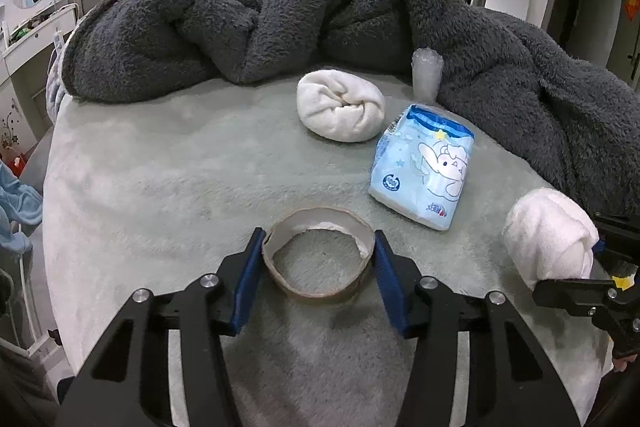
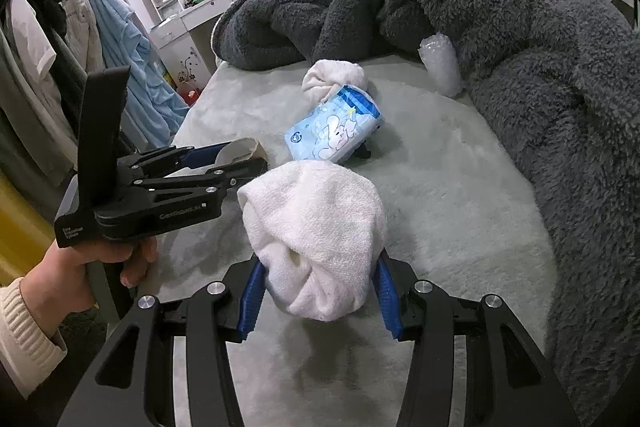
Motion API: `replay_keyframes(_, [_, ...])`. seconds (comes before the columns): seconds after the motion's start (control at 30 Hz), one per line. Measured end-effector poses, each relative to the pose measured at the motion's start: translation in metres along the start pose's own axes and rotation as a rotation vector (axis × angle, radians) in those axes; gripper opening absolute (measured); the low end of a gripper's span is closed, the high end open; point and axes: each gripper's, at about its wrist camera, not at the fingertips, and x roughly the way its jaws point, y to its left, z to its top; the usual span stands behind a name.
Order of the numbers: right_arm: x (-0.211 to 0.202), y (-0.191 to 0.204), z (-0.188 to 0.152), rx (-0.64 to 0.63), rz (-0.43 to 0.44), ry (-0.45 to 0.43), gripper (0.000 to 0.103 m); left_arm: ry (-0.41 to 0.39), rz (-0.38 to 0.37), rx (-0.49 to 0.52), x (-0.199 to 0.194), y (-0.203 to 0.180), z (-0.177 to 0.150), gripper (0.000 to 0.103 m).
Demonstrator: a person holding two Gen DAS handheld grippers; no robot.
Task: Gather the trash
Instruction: 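Carry the towel and tape core with both tools over the teal bin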
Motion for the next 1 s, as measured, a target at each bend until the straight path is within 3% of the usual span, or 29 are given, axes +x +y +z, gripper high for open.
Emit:
replay_keyframes(0.3, [-0.005, 0.006, 0.001, -0.012, 0.009, 0.007, 0.049, -0.016, -0.001, -0.016, -0.024, 0.003, -0.008, 0.055])
replay_keyframes(0.73, [-0.012, 0.046, 0.012, -0.070, 0.057, 0.008, 0.049, -0.030, 0.051, -0.013, -0.076, 0.007, -0.028, 0.055])
replay_keyframes(1.0, [-0.008, 0.078, 0.019, -0.120, 0.086, 0.026, 0.049, -0.012, 0.103, -0.099, -0.103, 0.029, -0.052, 0.055])
